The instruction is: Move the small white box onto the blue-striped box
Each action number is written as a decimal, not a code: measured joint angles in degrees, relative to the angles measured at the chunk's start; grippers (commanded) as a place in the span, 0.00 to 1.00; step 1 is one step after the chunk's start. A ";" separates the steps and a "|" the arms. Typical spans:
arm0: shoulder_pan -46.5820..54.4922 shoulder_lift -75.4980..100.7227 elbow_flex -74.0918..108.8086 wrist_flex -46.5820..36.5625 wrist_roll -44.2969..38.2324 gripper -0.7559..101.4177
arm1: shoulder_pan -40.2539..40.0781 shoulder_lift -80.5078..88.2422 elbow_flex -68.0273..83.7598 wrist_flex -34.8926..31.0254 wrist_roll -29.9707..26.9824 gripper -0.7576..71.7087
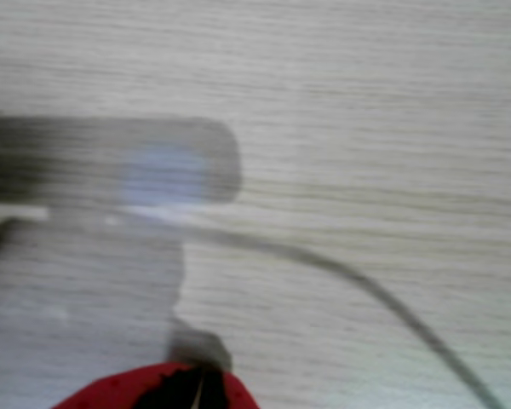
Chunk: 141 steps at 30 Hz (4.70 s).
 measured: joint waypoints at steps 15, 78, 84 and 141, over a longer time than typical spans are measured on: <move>-1.41 0.00 0.00 0.00 -8.70 0.03 | -18.19 -15.64 -28.12 -5.19 -6.86 0.78; -1.67 -11.69 -37.53 3.69 -30.15 0.40 | -38.58 -93.25 -119.00 13.01 17.75 0.73; 21.36 -38.76 -73.56 24.08 -63.37 0.43 | -10.99 -59.85 -77.08 -5.98 6.50 0.74; 37.00 -147.57 -165.50 25.58 -70.75 0.17 | 2.72 -5.27 -2.29 -6.06 -3.78 0.01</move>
